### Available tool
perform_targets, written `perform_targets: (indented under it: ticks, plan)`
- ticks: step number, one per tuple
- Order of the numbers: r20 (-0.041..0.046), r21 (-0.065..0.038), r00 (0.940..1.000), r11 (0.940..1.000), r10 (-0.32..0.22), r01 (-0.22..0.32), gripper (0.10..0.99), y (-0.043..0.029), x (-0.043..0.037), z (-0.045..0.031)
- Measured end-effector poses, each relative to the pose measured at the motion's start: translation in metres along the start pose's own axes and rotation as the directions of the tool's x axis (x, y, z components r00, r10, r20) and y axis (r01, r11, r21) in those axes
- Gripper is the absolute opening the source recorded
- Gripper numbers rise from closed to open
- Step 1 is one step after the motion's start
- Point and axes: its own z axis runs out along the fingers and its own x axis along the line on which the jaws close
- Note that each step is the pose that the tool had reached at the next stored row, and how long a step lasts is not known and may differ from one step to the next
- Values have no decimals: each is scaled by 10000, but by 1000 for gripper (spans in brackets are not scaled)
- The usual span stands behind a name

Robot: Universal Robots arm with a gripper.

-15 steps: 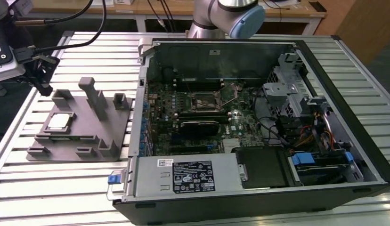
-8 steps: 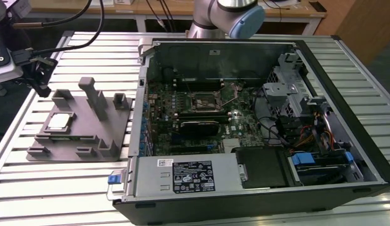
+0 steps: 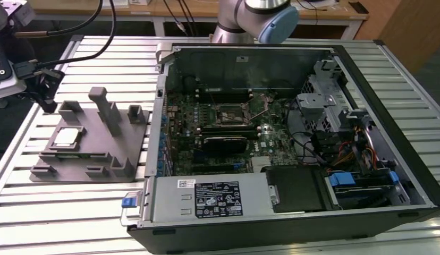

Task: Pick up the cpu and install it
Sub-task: 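Pick up the cpu and move it towards the insertion slot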

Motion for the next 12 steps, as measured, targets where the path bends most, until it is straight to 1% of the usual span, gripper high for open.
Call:
perform_targets:
  ticks: [6,12]
  plan:
    - [-1,0,10000,10000,0,0,106,-4,21,51]
    - [1,-1,10000,10000,0,0,106,-6,34,86]
